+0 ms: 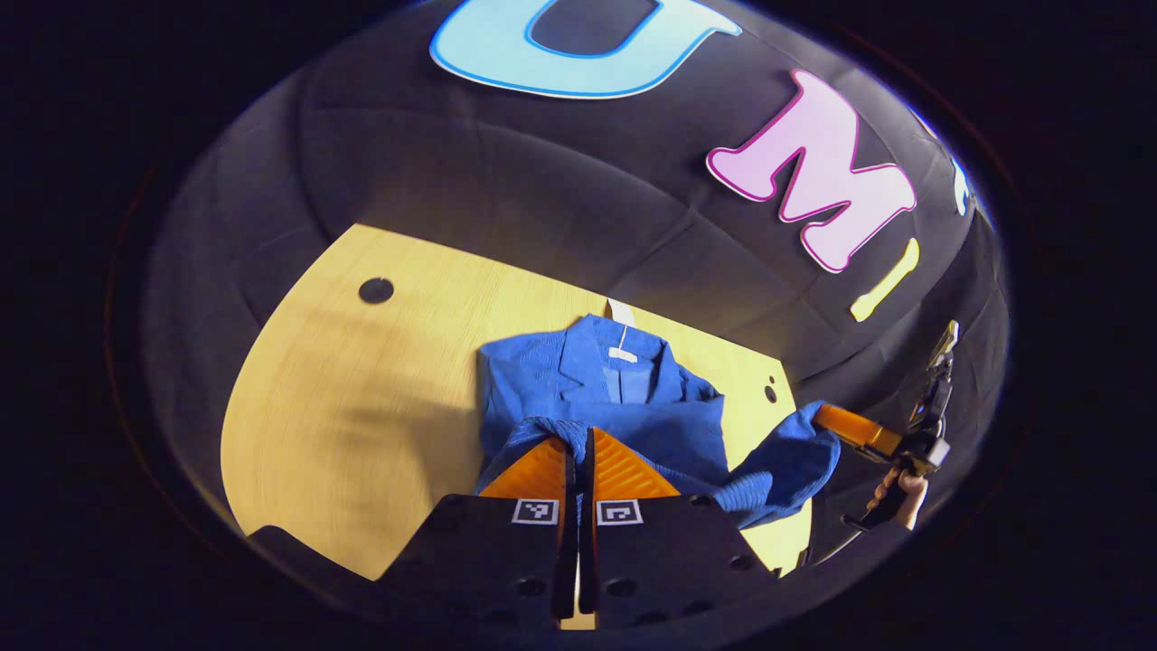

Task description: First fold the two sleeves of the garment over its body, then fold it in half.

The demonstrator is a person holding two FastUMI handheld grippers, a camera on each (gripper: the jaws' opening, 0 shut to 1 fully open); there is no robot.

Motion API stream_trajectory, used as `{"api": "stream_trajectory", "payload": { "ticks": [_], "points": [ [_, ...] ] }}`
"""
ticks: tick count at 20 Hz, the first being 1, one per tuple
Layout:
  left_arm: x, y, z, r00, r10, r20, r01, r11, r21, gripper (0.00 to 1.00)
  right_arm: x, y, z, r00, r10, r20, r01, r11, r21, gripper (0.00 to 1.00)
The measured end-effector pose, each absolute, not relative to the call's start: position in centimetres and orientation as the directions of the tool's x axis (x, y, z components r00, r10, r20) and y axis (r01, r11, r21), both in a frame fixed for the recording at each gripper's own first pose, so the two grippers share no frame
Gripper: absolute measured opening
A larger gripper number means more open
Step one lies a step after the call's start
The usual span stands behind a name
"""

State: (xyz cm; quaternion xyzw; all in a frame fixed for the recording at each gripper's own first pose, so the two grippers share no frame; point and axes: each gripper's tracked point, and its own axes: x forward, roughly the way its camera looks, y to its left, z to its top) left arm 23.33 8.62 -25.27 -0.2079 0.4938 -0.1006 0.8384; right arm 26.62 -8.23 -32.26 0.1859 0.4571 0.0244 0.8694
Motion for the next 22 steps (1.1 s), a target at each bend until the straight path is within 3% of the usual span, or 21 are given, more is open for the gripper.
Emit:
{"api": "stream_trajectory", "payload": {
  "ticks": [4,8,9,10,11,12,13,15,19,22],
  "points": [
    [30.6,9.9,-29.4,0.506,-0.326,-0.798,-0.02,0.921,-0.389,0.0,32.4,-9.6,-36.5,0.61,0.156,-0.777,0.206,0.916,0.345,0.11],
    [33.6,9.6,-35.6,0.455,-0.273,-0.848,0.021,0.955,-0.297,0.0,33.7,-10.7,-43.1,0.565,0.081,-0.821,0.241,0.936,0.258,0.11],
    [34.1,9.0,-36.3,0.438,-0.275,-0.856,0.034,0.956,-0.29,0.08,33.8,-10.7,-43.8,0.57,0.067,-0.819,0.227,0.945,0.236,0.0],
    [34.8,8.4,-36.8,0.462,-0.276,-0.843,0.056,0.957,-0.283,0.2,34.1,-10.6,-44.0,0.582,0.055,-0.811,0.209,0.954,0.215,0.28],
    [35.4,8.7,-36.3,0.495,-0.24,-0.835,0.05,0.967,-0.248,0.52,34.2,-10.7,-43.7,0.597,0.038,-0.801,0.194,0.962,0.19,0.55],
    [36.3,8.9,-36.6,0.522,-0.211,-0.827,0.038,0.974,-0.225,0.84,34.5,-10.9,-43.6,0.614,0.022,-0.789,0.179,0.97,0.166,0.74],
    [36.6,8.9,-36.5,0.543,-0.191,-0.818,0.021,0.976,-0.215,0.85,34.5,-11.2,-43.3,0.624,0.009,-0.781,0.164,0.976,0.143,0.77],
    [35.9,9.4,-35.4,0.558,-0.172,-0.812,-0.006,0.978,-0.211,0.85,34.1,-11.8,-42.7,0.635,-0.01,-0.773,0.138,0.985,0.101,1.0],
    [33.9,11.2,-32.1,0.655,-0.111,-0.748,-0.081,0.973,-0.215,0.82,32.0,-12.8,-40.2,0.668,-0.036,-0.743,0.036,0.999,-0.016,0.99],
    [29.9,11.5,-28.0,0.733,-0.079,-0.676,-0.108,0.967,-0.231,0.85,29.9,-11.5,-36.4,0.743,-0.023,-0.669,-0.032,0.997,-0.07,1.0]
  ]
}}
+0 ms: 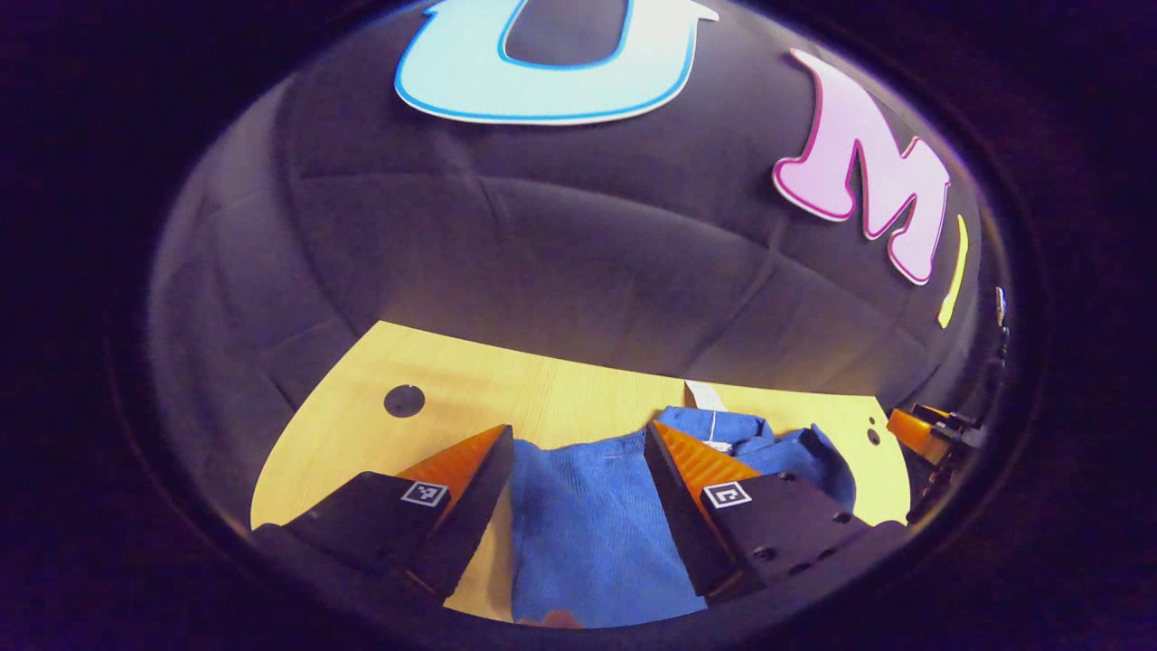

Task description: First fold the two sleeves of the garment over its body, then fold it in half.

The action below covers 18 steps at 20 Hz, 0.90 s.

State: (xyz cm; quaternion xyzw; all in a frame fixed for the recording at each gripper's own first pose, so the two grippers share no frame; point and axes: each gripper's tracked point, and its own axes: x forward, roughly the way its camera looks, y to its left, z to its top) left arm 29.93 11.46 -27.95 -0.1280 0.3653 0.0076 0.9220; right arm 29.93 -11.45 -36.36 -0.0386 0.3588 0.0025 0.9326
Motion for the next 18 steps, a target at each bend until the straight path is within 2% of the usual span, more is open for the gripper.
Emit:
{"api": "stream_trajectory", "payload": {
  "ticks": [3,8,10,13,18],
  "points": [
    [25.2,10.7,-24.2,0.77,-0.048,-0.636,-0.104,0.974,-0.2,0.85,26.2,-9.9,-32.7,0.779,-0.01,-0.626,-0.048,0.996,-0.076,0.99],
    [17.0,9.1,-18.7,0.819,0.039,-0.573,-0.052,0.999,-0.007,0.85,18.5,-8.5,-27.0,0.807,-0.038,-0.59,0.005,0.998,-0.057,1.0],
    [13.5,7.4,-16.5,0.845,0.02,-0.534,-0.041,0.999,-0.027,0.85,15.1,-7.2,-24.0,0.823,-0.03,-0.567,0.021,1.0,-0.022,0.99],
    [7.4,5.7,-13.7,0.86,-0.052,-0.508,0.002,0.995,-0.1,0.84,9.1,-5.7,-18.5,0.861,0.0,-0.508,-0.055,0.994,-0.093,0.99],
    [-0.3,7.7,-10.2,0.903,0.034,-0.428,-0.034,0.999,0.009,0.84,0.7,-2.1,-12.2,0.903,0.054,-0.426,-0.07,0.997,-0.022,0.98]
  ]
}}
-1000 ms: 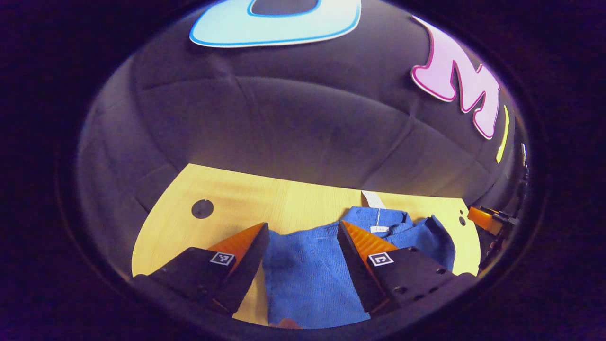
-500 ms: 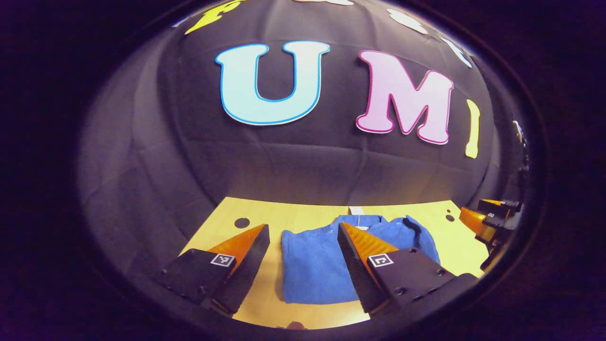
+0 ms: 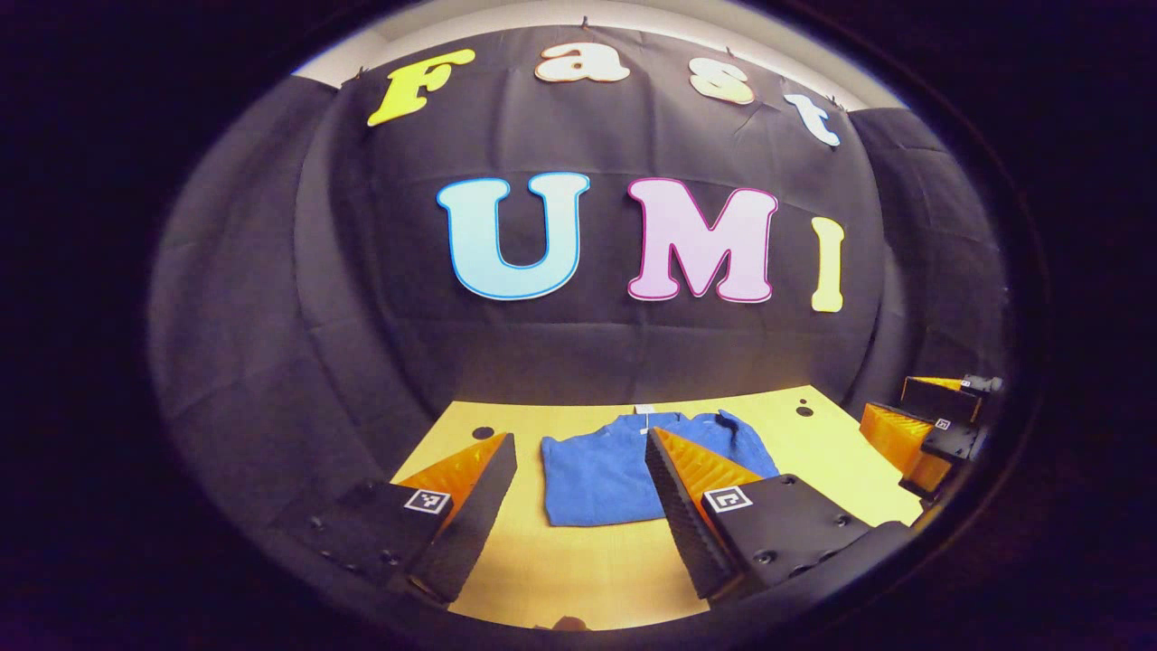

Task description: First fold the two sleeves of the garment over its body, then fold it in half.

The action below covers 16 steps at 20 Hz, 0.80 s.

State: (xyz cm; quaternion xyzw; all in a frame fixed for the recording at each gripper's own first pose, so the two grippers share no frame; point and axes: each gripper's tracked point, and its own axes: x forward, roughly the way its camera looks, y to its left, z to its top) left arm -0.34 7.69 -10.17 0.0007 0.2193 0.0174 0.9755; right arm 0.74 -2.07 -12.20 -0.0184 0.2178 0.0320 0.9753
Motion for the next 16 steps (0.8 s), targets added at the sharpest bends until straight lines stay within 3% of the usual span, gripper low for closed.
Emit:
{"api": "stream_trajectory", "payload": {
  "ticks": [6,11,12,13,16],
  "points": [
    [-8.8,7.1,-8.6,0.93,0.068,-0.36,-0.073,0.997,-0.001,0.85,-4.9,1.1,-8.4,0.932,0.115,-0.343,-0.116,0.993,0.016,0.99],
    [-11.7,8.6,-7.4,0.952,0.082,-0.294,-0.095,0.995,-0.03,0.81,-8.3,2.0,-6.1,0.95,0.126,-0.284,-0.119,0.992,0.041,0.98],
    [-11.9,9.0,-7.3,0.951,0.09,-0.297,-0.105,0.994,-0.033,0.81,-8.6,2.2,-6.0,0.95,0.129,-0.284,-0.121,0.992,0.045,0.93],
    [-12.2,9.2,-7.1,0.951,0.092,-0.295,-0.109,0.993,-0.042,0.81,-8.8,2.4,-6.1,0.949,0.136,-0.286,-0.127,0.991,0.05,0.98],
    [-12.8,9.9,-6.6,0.952,0.096,-0.29,-0.115,0.992,-0.052,0.81,-9.1,2.3,-6.1,0.945,0.135,-0.297,-0.122,0.991,0.063,0.98]
  ]
}}
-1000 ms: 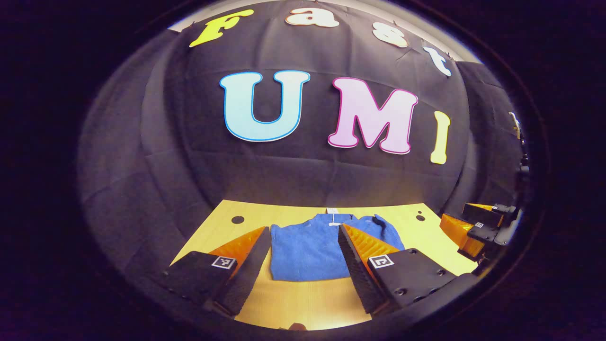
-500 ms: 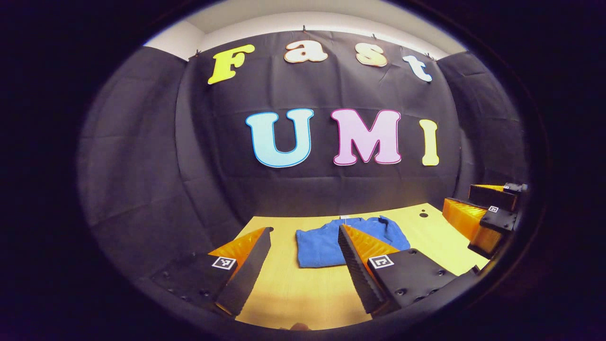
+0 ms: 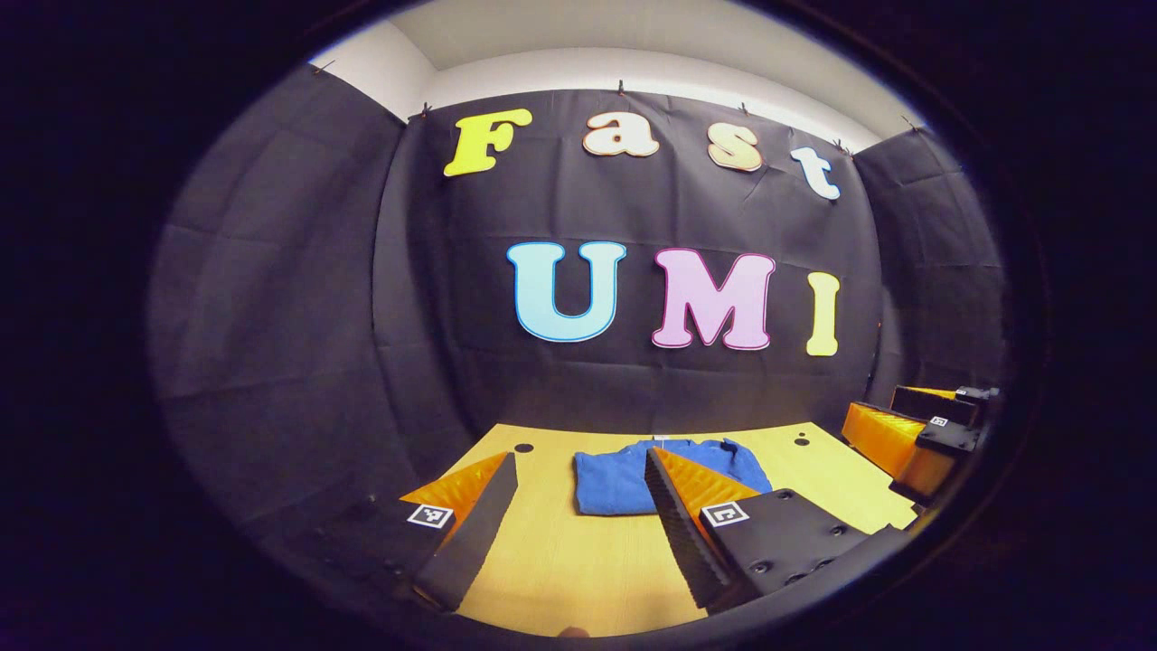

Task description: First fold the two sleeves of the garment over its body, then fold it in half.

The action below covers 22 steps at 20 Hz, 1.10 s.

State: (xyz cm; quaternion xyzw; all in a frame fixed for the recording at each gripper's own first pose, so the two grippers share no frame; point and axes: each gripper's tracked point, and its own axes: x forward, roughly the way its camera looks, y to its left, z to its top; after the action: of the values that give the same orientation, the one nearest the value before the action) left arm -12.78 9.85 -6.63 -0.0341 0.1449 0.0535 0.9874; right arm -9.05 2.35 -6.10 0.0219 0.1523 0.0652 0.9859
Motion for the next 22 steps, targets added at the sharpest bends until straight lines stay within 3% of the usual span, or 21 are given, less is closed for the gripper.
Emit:
{"api": "stream_trajectory", "payload": {
  "ticks": [10,22],
  "points": [
    [-11.6,9.1,-5.3,0.963,0.074,-0.258,-0.083,0.996,-0.028,0.81,-8.6,1.1,-4.2,0.964,0.11,-0.243,-0.095,0.993,0.072,0.98],
    [-10.4,7.9,-6.6,0.958,0.023,-0.287,-0.042,0.997,-0.061,0.82,-8.0,-0.6,-5.7,0.96,0.064,-0.273,-0.044,0.996,0.08,0.98]
  ]
}}
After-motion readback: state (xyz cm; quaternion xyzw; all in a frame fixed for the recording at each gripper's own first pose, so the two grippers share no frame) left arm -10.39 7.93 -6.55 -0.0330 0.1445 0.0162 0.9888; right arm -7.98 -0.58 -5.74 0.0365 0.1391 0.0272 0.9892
